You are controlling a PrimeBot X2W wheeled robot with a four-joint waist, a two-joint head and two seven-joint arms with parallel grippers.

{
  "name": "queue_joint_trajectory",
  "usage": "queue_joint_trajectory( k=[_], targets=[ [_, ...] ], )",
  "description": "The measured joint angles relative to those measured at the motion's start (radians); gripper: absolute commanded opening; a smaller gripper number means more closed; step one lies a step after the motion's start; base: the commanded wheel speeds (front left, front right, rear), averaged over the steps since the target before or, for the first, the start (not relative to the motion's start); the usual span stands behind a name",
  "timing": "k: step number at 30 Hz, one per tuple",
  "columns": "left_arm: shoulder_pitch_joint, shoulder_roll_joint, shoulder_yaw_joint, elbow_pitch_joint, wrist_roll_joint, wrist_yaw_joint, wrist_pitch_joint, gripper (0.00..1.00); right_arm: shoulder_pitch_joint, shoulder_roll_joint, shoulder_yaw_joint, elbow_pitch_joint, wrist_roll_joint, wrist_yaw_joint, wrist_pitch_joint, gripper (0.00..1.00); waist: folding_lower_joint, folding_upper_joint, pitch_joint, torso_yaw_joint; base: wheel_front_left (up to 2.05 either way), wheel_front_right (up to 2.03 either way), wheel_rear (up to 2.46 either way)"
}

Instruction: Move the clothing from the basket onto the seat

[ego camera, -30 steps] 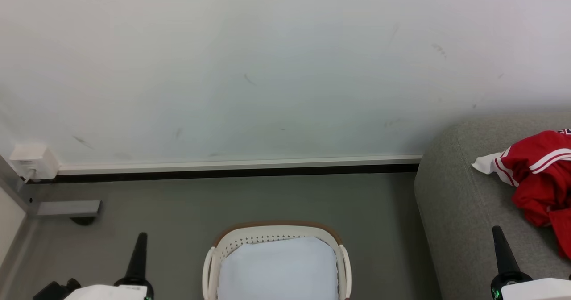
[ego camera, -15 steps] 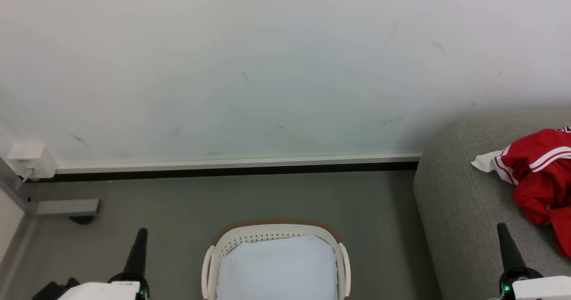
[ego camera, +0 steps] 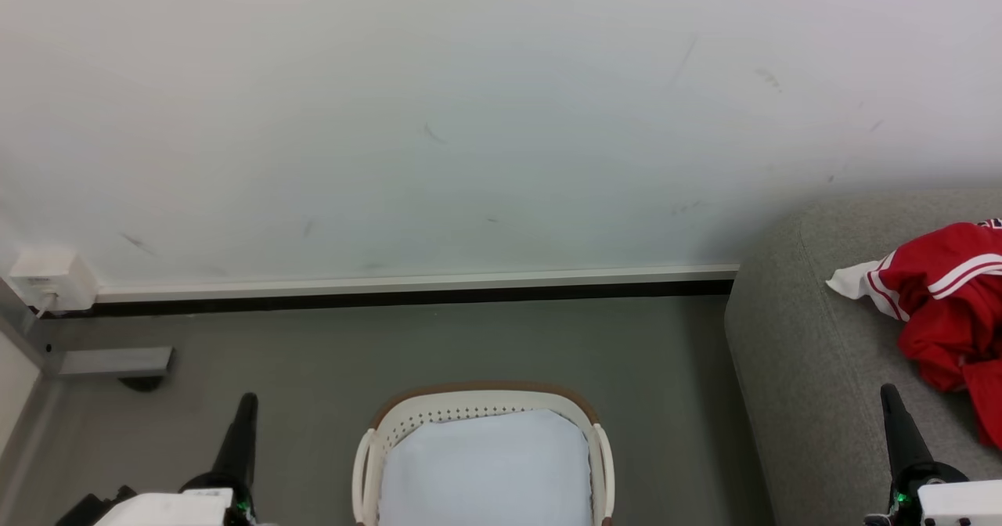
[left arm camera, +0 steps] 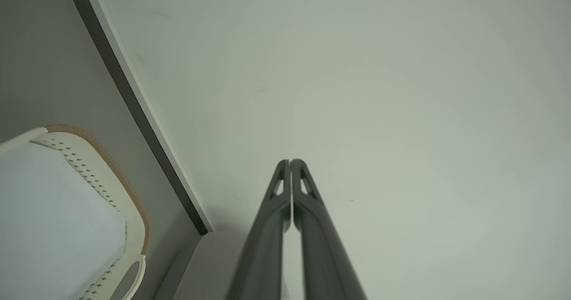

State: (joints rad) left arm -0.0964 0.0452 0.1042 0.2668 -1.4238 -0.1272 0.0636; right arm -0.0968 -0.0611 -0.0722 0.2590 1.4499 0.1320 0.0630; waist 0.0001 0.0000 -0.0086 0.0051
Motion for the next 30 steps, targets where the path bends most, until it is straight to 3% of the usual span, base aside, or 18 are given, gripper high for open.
queue_joint_trajectory(
  k=[30],
  targets=[
    [-0.008, 0.001, 0.009, -0.02, -0.181, 0.0, 0.05, 0.0, -0.005, 0.009, -0.041, -0.012, 0.162, 0.0, 0.051, 0.0, 0.0, 0.0, 0.012, -0.005, 0.0, 0.0, 0.0]
  ],
)
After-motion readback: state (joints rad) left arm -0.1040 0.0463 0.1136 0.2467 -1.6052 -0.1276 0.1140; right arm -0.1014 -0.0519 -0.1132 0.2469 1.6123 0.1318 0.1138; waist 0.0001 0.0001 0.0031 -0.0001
